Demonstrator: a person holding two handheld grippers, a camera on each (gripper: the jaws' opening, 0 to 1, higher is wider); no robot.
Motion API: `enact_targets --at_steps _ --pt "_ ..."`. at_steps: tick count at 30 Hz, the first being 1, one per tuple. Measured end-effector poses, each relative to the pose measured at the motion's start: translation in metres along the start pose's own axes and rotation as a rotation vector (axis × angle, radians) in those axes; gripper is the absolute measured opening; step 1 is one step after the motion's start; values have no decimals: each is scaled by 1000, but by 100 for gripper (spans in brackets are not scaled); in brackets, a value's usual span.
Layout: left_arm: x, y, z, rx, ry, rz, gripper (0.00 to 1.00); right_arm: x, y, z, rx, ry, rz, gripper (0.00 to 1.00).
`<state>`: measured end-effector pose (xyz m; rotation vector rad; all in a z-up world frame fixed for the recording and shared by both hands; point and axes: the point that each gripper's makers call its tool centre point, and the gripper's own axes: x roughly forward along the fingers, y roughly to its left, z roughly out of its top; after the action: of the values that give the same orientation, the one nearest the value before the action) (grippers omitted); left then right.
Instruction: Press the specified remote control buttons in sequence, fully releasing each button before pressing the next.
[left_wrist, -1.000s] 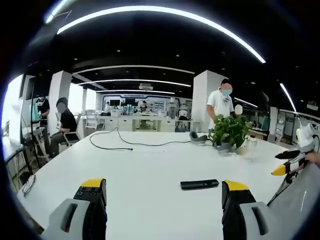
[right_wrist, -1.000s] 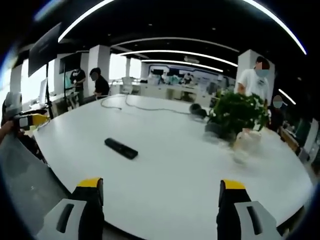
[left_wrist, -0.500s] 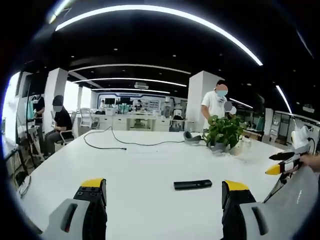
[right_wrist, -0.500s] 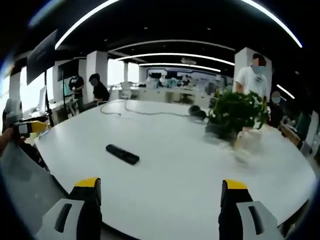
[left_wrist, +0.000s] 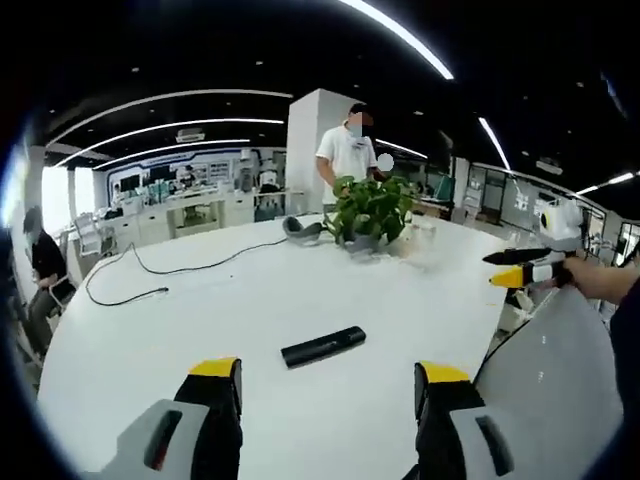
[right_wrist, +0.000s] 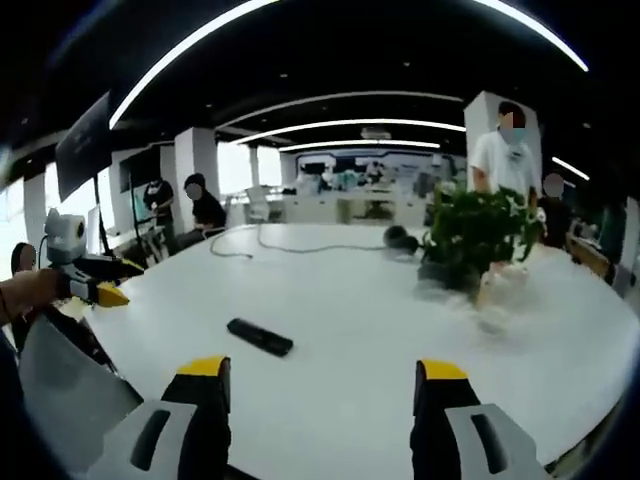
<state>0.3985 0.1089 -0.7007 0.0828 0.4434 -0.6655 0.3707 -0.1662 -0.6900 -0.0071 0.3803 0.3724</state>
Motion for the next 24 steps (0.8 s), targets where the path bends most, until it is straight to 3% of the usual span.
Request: enact_targets --at_steps 2,5,6,9,13,17,19,24 --pt "12 -11 -3 -82 34 -82 73 -1 4 8 2 -18 9 67" --pt "25 -12 10 -119 -11 -117 59 3 13 16 -51 -30 27 60" --pt "29 -10 9 -128 1 -124 51 5 15 16 -94 -15 28 57" --pt "42 -9 7 -154 17 -153 48 8 20 13 -162 11 19 52" --pt "59 -2 0 -71 72 -142 39 7 24 16 -206 9 10 42" --pt "75 5 -6 2 110 -142 35 17 25 17 -192 20 11 50" --pt "82 7 -8 7 124 -147 34 23 24 12 -205 51 3 49" --pt "96 22 -22 179 222 -147 31 21 7 2 -187 104 -40 50"
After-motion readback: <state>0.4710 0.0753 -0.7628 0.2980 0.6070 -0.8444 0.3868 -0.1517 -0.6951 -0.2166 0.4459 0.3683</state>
